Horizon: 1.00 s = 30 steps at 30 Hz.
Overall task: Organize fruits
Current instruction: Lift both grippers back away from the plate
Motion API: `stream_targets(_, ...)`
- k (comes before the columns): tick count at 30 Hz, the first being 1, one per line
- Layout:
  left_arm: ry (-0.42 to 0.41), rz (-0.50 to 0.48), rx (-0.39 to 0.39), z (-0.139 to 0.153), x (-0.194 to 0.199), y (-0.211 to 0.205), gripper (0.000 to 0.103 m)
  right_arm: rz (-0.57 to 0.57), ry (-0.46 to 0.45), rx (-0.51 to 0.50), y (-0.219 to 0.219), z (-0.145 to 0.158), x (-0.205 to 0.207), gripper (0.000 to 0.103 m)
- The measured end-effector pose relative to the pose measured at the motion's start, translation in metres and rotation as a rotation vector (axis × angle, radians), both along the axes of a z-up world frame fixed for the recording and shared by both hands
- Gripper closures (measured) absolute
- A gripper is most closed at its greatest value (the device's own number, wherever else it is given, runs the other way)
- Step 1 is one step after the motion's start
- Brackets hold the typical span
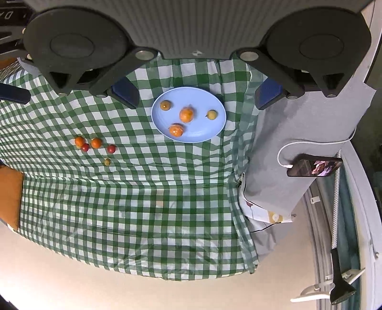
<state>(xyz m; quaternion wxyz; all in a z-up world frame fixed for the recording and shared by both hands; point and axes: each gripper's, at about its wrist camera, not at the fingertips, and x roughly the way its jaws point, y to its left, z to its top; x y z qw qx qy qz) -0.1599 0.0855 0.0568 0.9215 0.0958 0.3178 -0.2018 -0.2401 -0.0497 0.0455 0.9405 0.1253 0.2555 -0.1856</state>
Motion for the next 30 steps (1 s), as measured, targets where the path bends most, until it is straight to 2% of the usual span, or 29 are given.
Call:
stream_targets(10,0.034,-0.04,-0.006,0.004,0.013,-0.012,0.0,-0.078,-0.047,-0.064,-0.005,0.016,-0.017,0.001)
stream_targets(19,0.055,-0.071,-0.02,0.008,0.027,-0.046,0.0,-0.144,-0.062,-0.032,-0.032,0.008,-0.037,0.001)
stream_targets(30,0.09,-0.048,0.026,-0.003,0.055,-0.07,0.0,-0.157,-0.063,0.02,-0.051,-0.001,-0.026,0.001)
